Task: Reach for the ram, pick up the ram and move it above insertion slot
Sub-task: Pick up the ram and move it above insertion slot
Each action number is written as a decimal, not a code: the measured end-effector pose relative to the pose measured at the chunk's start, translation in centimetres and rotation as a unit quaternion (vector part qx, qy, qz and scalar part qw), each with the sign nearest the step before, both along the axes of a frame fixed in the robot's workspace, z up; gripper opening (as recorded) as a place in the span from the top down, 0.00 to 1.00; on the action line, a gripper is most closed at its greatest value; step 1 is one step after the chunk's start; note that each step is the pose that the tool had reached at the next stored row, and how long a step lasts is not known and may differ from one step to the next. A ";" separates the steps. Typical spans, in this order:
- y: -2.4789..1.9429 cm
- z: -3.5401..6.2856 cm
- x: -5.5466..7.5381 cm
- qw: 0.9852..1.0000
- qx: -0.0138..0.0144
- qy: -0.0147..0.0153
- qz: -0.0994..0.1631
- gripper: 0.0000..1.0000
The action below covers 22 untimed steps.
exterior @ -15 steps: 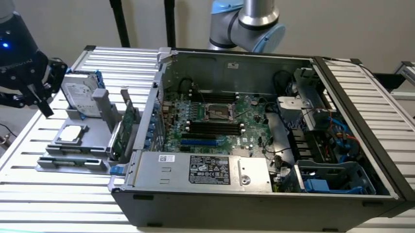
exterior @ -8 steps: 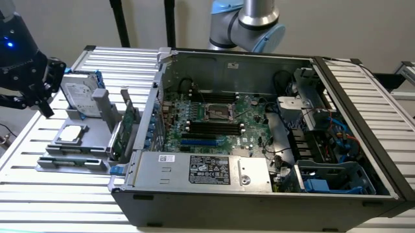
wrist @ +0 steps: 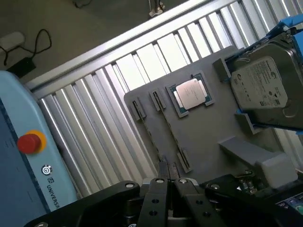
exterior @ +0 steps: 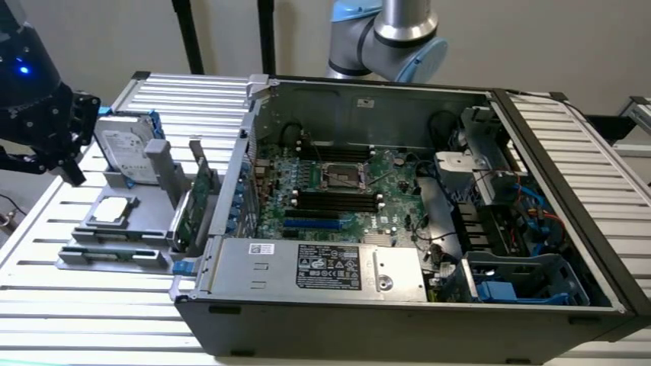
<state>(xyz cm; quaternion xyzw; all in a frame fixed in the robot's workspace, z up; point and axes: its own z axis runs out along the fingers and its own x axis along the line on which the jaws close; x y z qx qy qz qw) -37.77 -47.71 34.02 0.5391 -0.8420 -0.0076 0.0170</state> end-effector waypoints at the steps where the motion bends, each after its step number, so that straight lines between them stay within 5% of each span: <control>1: 0.00 -0.03 0.0 1.000 0.000 0.000 0.009 0.89; 9: 0.00 -0.32 0.0 0.997 0.000 0.000 0.081 0.89; 14: 0.00 -0.50 0.0 0.992 0.000 0.000 0.127 0.89; 19: 0.00 -0.58 0.0 0.986 0.000 0.000 0.169 0.89; 22: 0.00 -0.59 0.0 0.985 0.000 0.000 0.172 0.88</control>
